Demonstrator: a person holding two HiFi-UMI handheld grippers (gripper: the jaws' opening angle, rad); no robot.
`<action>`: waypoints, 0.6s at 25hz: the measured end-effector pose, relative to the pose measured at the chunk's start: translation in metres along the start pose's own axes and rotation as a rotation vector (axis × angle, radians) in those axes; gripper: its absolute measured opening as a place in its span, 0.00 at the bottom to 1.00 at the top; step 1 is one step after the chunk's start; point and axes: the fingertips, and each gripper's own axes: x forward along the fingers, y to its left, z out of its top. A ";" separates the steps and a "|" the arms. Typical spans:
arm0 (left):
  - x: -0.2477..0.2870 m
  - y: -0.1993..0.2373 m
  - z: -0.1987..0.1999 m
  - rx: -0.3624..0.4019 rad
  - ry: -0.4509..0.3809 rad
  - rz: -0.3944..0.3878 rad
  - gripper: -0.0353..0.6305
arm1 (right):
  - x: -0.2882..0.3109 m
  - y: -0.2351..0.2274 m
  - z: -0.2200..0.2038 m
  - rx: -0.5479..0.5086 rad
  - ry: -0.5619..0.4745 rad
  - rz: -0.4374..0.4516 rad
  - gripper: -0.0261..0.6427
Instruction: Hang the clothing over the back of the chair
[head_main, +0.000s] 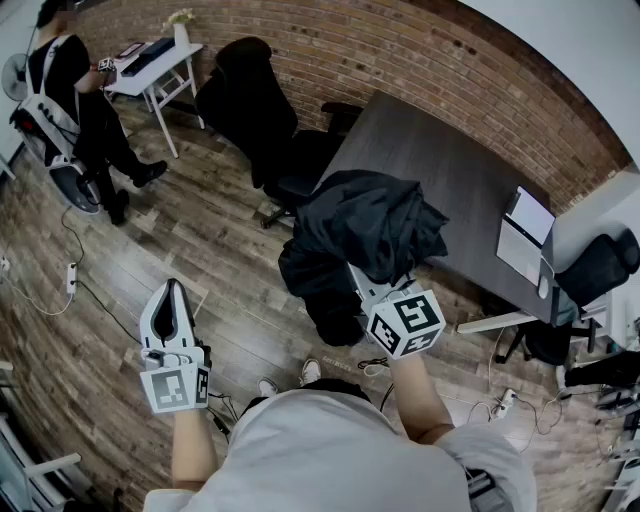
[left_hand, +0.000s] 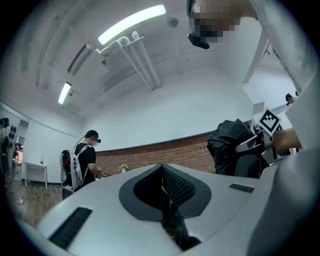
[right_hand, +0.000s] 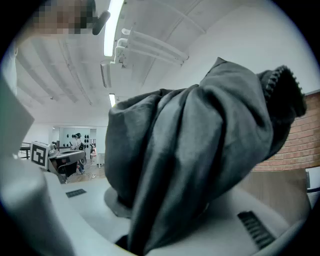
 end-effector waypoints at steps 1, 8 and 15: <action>0.002 -0.003 0.000 0.003 0.003 -0.002 0.09 | 0.000 -0.002 -0.001 0.001 0.000 0.001 0.20; 0.011 -0.016 -0.002 0.013 0.016 0.019 0.09 | 0.003 -0.021 -0.009 0.032 0.009 0.031 0.20; 0.020 -0.031 -0.004 0.071 0.028 0.054 0.09 | 0.010 -0.052 -0.020 0.089 -0.019 0.088 0.21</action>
